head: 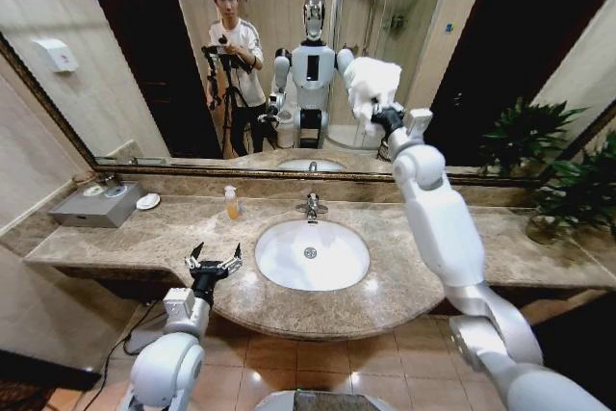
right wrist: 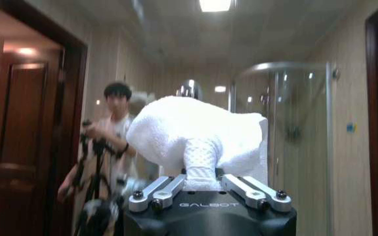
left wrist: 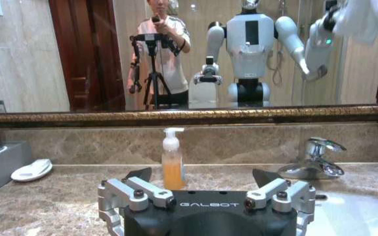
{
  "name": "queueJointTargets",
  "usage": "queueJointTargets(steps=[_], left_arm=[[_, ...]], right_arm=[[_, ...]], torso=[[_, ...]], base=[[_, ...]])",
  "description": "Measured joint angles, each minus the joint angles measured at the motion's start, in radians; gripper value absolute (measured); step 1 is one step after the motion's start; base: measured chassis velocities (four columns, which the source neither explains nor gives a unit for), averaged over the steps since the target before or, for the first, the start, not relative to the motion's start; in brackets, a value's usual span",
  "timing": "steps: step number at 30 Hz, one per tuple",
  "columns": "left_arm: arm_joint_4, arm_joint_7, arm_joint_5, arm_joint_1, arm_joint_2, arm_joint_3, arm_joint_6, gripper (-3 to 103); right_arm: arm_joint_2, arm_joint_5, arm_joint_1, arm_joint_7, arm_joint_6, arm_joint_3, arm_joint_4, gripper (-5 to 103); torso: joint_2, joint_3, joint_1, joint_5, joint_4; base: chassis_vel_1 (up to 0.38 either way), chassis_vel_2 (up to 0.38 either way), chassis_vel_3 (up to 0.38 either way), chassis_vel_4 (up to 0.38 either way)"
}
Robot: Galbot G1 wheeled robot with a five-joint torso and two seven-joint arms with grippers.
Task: Pick up the towel from the sink counter and wipe the mirror surface.
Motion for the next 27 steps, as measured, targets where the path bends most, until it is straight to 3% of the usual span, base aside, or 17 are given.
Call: queueJointTargets(steps=[10, 19, 27], left_arm=[[0.0, 0.0, 0.0, 0.0, 0.0, 0.0, 0.0, 100], [0.0, 0.0, 0.0, 0.0, 0.0, 0.0, 0.0, 100], [0.0, 0.0, 0.0, 0.0, 0.0, 0.0, 0.0, 100]], right_arm=[[0.002, -0.004, -0.073, -0.006, 0.0, -0.001, 0.037, 10], [-0.019, 0.038, 0.091, 0.017, -0.024, 0.003, 0.041, 10], [0.0, -0.024, -0.025, 0.0, 0.004, -0.008, 0.013, 10]], torso=[[0.0, 0.0, 0.0, 0.0, -0.0001], [0.0, 0.0, 0.0, -0.0005, 0.0001], [0.0, 0.0, 0.0, 0.0001, 0.0]], base=[[0.0, 0.0, 0.0, 0.0], [0.0, 0.0, 0.0, 0.0], [0.0, 0.0, 0.0, 0.0]])
